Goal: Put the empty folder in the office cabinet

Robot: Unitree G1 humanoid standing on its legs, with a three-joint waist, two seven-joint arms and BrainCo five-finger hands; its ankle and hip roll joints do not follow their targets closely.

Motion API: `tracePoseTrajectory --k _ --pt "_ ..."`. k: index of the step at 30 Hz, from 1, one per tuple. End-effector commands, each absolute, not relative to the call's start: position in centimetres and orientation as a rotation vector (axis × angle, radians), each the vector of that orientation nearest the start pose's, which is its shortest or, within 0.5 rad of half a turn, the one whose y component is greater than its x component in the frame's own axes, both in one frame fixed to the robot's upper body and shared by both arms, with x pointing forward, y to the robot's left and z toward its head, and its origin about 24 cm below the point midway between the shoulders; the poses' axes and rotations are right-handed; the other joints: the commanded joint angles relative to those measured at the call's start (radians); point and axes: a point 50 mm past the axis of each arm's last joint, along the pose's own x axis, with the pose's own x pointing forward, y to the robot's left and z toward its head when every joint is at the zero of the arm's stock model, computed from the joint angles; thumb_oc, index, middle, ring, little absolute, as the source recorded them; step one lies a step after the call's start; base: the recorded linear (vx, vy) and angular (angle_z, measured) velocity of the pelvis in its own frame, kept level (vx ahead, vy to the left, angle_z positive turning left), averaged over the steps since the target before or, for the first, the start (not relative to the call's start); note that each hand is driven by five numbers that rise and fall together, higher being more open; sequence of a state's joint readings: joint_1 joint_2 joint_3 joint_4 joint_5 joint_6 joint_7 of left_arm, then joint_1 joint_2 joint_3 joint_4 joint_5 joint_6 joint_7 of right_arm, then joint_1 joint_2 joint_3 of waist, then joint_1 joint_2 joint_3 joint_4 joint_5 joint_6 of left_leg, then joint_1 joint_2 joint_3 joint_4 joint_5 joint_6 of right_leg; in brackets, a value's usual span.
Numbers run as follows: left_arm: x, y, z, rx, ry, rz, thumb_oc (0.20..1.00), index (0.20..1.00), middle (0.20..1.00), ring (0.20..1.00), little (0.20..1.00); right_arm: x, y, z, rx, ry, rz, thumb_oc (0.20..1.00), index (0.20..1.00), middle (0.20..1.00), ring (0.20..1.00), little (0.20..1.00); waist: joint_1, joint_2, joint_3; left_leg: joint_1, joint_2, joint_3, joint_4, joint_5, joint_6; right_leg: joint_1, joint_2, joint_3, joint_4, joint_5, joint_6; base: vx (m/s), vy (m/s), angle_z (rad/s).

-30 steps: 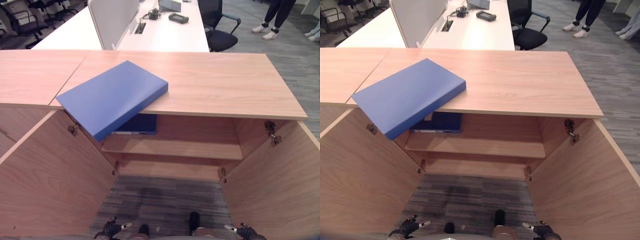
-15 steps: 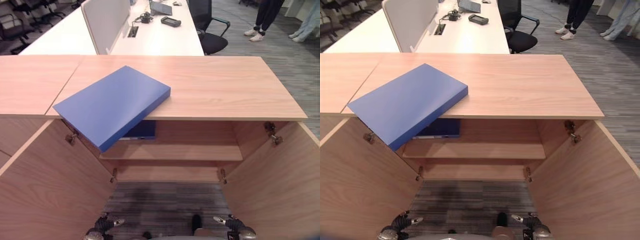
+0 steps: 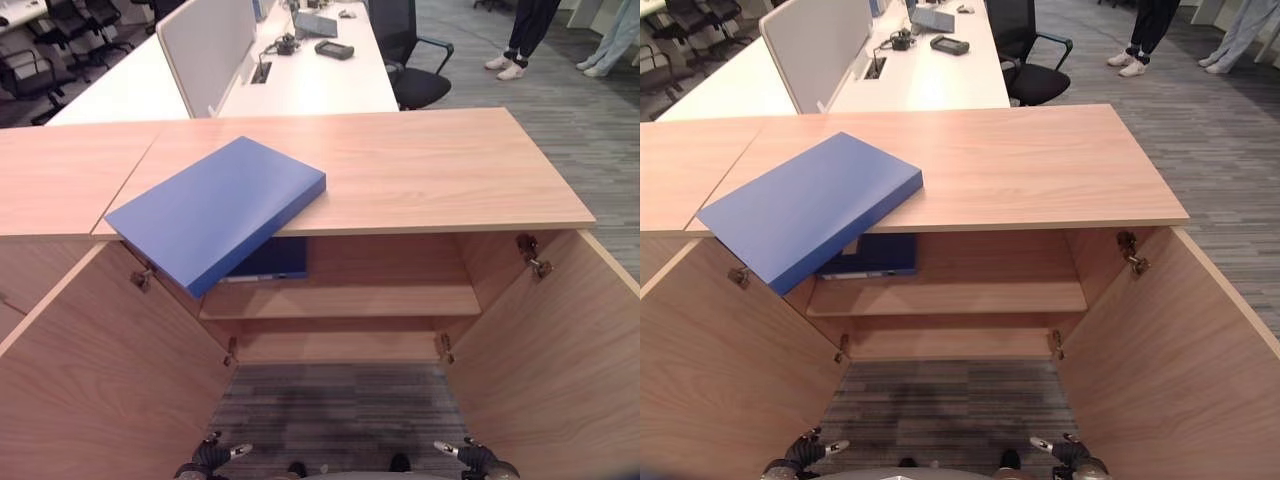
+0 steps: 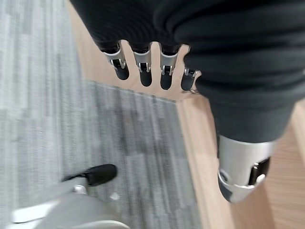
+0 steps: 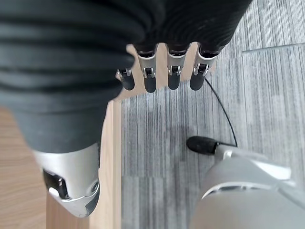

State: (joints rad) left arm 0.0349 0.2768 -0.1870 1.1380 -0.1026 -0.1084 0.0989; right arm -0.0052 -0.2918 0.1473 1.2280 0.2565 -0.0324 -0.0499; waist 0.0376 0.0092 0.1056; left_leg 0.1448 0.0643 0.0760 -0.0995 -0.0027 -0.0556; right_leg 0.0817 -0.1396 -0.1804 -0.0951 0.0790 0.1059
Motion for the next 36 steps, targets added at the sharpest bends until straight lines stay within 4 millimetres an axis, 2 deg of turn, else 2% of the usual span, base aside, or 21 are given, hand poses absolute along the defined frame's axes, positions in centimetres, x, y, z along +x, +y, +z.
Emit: tracePoseTrajectory --k 1,5,8,9,10,11,12,13,14,15,16,18,19,24,28,36 --pt "13.7 25.3 -13.7 0.331 0.945 0.173 1.000 1.000 1.000 1.000 1.000 10.0 -25.9 -15.3 -0.126 1.162 -0.304 1.000 1.000 1.000 1.000 1.000 0.004 -0.028 0.014 -0.017 -0.028 -0.050 0.012 -0.053 -0.014 0.048 -0.036 -0.007 0.041 -0.075 0.078 0.00 0.000 0.00" --pt "15.7 25.2 -12.5 0.321 0.843 0.188 1.000 1.000 1.000 1.000 1.000 9.6 -26.0 -15.4 -0.120 1.170 -0.313 1.000 1.000 1.000 1.000 1.000 0.002 -0.027 0.016 -0.012 -0.022 -0.058 0.012 -0.054 -0.020 0.059 -0.033 -0.014 0.038 -0.084 0.075 0.01 -0.014 0.02" --pt "18.1 25.6 -10.1 0.338 0.676 0.218 1.000 1.000 1.000 1.000 1.000 9.8 -26.0 -15.3 -0.120 1.160 -0.321 1.000 1.000 1.000 1.000 1.000 0.013 -0.029 0.019 -0.012 -0.016 -0.066 0.012 -0.052 -0.024 0.064 -0.028 -0.018 0.045 -0.097 0.072 0.01 -0.031 0.07" --pt "18.1 25.6 -10.1 0.338 0.676 0.218 1.000 1.000 1.000 1.000 1.000 9.8 -26.0 -15.3 -0.120 1.160 -0.321 1.000 1.000 1.000 1.000 1.000 0.013 -0.029 0.019 -0.012 -0.016 -0.066 0.012 -0.052 -0.024 0.064 -0.028 -0.018 0.045 -0.097 0.072 0.00 -0.026 0.10" --pt "18.6 25.8 -9.3 0.352 0.626 0.232 1.000 1.000 1.000 1.000 1.000 9.8 -26.0 -15.3 -0.121 1.157 -0.324 1.000 1.000 1.000 1.000 1.000 0.018 -0.031 0.019 -0.012 -0.015 -0.069 0.012 -0.052 -0.025 0.066 -0.027 -0.021 0.046 -0.099 0.072 0.01 -0.039 0.20" --pt "20.0 26.4 -6.9 0.413 0.492 0.269 1.000 1.000 1.000 1.000 1.000 10.2 -25.9 -15.2 -0.127 1.133 -0.335 1.000 1.000 1.000 1.000 1.000 0.032 -0.034 0.020 -0.013 -0.012 -0.076 0.012 -0.050 -0.027 0.068 -0.025 -0.026 0.048 -0.102 0.071 0.01 -0.039 0.18" --pt "19.9 26.5 -6.9 0.415 0.494 0.270 1.000 1.000 1.000 1.000 1.000 10.2 -25.9 -15.2 -0.128 1.134 -0.334 1.000 1.000 1.000 1.000 1.000 0.031 -0.035 0.019 -0.013 -0.012 -0.076 0.012 -0.050 -0.027 0.069 -0.025 -0.026 0.048 -0.103 0.071 0.00 -0.062 0.13" --pt "20.3 27.1 -4.5 0.527 0.368 0.286 1.000 1.000 1.000 1.000 1.000 10.4 -25.8 -15.1 -0.129 1.112 -0.347 1.000 1.000 1.000 1.000 1.000 0.045 -0.039 0.020 -0.016 -0.011 -0.082 0.012 -0.049 -0.028 0.070 -0.022 -0.030 0.048 -0.105 0.071 0.00 -0.036 0.06" --pt "20.2 27.1 -4.5 0.530 0.370 0.286 1.000 1.000 1.000 1.000 1.000 10.4 -25.7 -15.1 -0.129 1.114 -0.346 1.000 1.000 1.000 1.000 1.000 0.045 -0.040 0.019 -0.016 -0.011 -0.082 0.012 -0.049 -0.028 0.071 -0.023 -0.030 0.048 -0.105 0.071 0.03 -0.086 0.10" --pt "19.8 28.6 -2.0 0.745 0.241 0.339 1.000 1.000 1.000 1.000 1.000 9.9 -25.7 -15.2 -0.135 1.110 -0.368 1.000 1.000 1.000 1.000 1.000 0.064 -0.049 0.012 -0.015 -0.006 -0.085 0.012 -0.053 -0.033 0.080 -0.019 -0.037 0.041 -0.110 0.074 0.03 -0.052 0.11" --pt "19.7 28.7 -2.0 0.748 0.242 0.340 1.000 1.000 1.000 1.000 1.000 9.8 -25.6 -15.2 -0.135 1.111 -0.366 1.000 1.000 1.000 1.000 1.000 0.063 -0.050 0.011 -0.014 -0.006 -0.085 0.012 -0.054 -0.034 0.081 -0.019 -0.037 0.040 -0.110 0.074 0.04 -0.064 0.11" --pt "19.6 29.9 -0.2 0.877 0.158 0.431 1.000 1.000 1.000 1.000 1.000 9.1 -25.5 -15.5 -0.134 1.131 -0.375 1.000 1.000 1.000 1.000 1.000 0.075 -0.056 0.005 -0.013 -0.002 -0.087 0.012 -0.056 -0.037 0.089 -0.016 -0.040 0.035 -0.112 0.075 0.03 -0.039 0.10" --pt "19.5 29.9 -0.1 0.879 0.159 0.433 1.000 1.000 1.000 1.000 1.000 9.1 -25.4 -15.5 -0.135 1.131 -0.374 1.000 1.000 1.000 1.000 1.000 0.074 -0.056 0.005 -0.012 -0.002 -0.087 0.012 -0.057 -0.038 0.089 -0.016 -0.040 0.034 -0.112 0.074 0.03 -0.038 0.08" --pt "19.6 30.9 2.4 0.994 0.043 0.552 1.000 1.000 1.000 1.000 1.000 8.5 -24.8 -15.8 -0.120 1.158 -0.375 1.000 1.000 1.000 1.000 1.000 0.084 -0.060 0.001 -0.010 0.001 -0.092 0.012 -0.060 -0.042 0.097 -0.011 -0.046 0.030 -0.116 0.072 0.00 -0.010 0.01" --pt "19.9 30.7 3.8 1.052 -0.042 0.592 1.000 1.000 1.000 1.000 1.000 8.6 -24.5 -15.8 -0.121 1.151 -0.373 1.000 1.000 1.000 1.000 1.000 0.086 -0.061 0.002 -0.012 0.004 -0.093 0.012 -0.059 -0.044 0.100 -0.008 -0.050 0.027 -0.118 0.070 0.00 -0.016 0.00" --pt "20.0 30.6 5.2 1.092 -0.120 0.636 1.000 1.000 1.000 1.000 1.000 8.6 -24.7 -15.8 -0.131 1.150 -0.389 1.000 1.000 1.000 1.000 1.000 0.085 -0.057 0.006 -0.015 0.008 -0.098 0.012 -0.058 -0.046 0.101 -0.002 -0.052 0.026 -0.120 0.065 0.00 -0.013 0.00"
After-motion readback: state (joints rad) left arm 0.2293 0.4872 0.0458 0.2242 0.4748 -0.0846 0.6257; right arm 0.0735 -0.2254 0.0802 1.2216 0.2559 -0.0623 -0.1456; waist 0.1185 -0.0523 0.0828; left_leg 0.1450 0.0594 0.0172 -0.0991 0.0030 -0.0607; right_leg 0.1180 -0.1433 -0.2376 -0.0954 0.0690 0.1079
